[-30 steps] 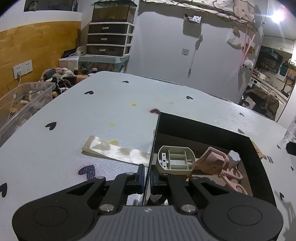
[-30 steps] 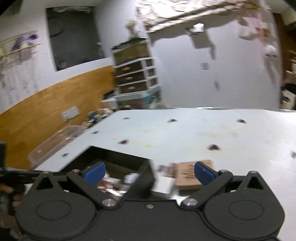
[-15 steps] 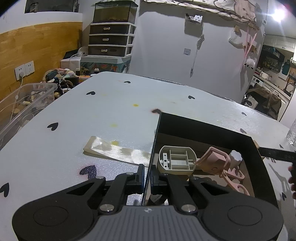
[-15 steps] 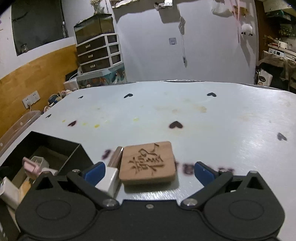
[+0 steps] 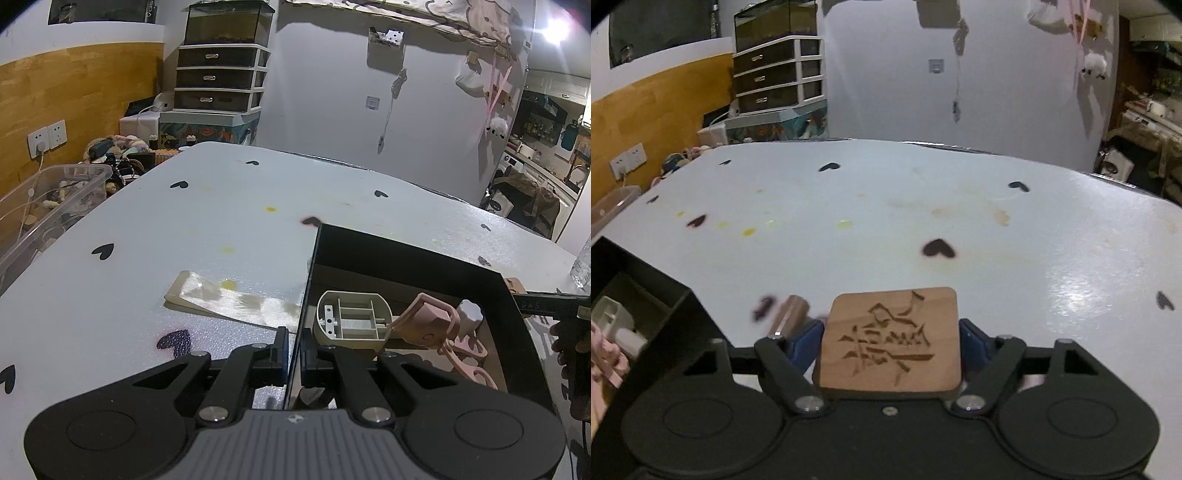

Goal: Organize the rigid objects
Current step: 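Place the carved wooden block into the black box with the right gripper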

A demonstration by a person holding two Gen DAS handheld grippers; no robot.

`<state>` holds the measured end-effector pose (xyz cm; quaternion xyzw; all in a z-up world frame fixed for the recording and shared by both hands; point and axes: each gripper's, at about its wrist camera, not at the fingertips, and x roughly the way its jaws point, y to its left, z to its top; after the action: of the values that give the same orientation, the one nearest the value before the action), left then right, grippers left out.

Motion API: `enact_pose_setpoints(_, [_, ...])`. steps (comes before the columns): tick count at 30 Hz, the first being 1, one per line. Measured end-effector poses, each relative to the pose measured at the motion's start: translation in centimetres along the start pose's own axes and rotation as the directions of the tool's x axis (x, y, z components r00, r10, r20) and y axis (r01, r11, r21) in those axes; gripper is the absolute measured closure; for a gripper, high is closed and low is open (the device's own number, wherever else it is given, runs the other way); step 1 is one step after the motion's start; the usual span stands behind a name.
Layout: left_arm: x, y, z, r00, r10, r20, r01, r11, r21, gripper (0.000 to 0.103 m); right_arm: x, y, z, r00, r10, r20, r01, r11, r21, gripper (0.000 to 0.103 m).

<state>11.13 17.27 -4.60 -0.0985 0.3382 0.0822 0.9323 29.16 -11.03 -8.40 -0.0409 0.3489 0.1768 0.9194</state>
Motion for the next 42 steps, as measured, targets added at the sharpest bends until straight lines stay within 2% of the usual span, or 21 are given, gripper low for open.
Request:
enact_pose_setpoints(7, [0.1,0.0,0.0,1.0,-0.003,0.0,0.003,1.0,-0.002,0.098,-1.4,-1.0,-0.6,1.0,0.02,0.011,-0.02,0.999,0.039,0.025])
enact_pose_setpoints(12, [0.1,0.0,0.0,1.0,-0.003,0.0,0.003,1.0,-0.001,0.098,-4.5,-0.7,-0.4,0.995,0.066,0.078,-0.07,0.996,0.054,0.025])
enact_pose_setpoints(17, [0.1,0.0,0.1,1.0,-0.003,0.002,0.003,1.0,-0.005,0.098,-9.4,1.4,0.6,0.963,0.183,0.196,-0.194,0.98,0.038,0.025])
enact_pose_setpoints(21, [0.1,-0.1,0.1,1.0,-0.004,0.001,0.004,1.0,-0.005,0.098,-12.0,3.9,1.2,0.938,0.268,0.22,-0.281,0.959,0.031,0.025])
enact_pose_setpoints(25, [0.1,0.0,0.0,1.0,-0.007,0.003,0.007,1.0,-0.005,0.098,-12.9,6.1,1.2,0.922,0.36,0.145,-0.375,0.923,0.093,0.025])
enact_pose_setpoints(29, [0.2,0.2,-0.1,1.0,-0.015,0.008,0.015,1.0,-0.012,0.098,-12.8,8.0,0.9,0.913,0.404,0.049,-0.406,0.896,0.183,0.025])
enact_pose_setpoints(35, [0.2,0.3,-0.1,1.0,-0.024,0.01,0.024,1.0,-0.013,0.098,-12.8,10.7,0.2,0.917,0.4,-0.001,-0.381,0.874,0.302,0.025])
enact_pose_setpoints(42, [0.3,0.5,-0.1,0.999,-0.036,0.015,0.036,0.999,-0.014,0.098,-11.4,13.3,-1.2,0.932,0.348,-0.105,-0.291,0.886,0.36,0.025])
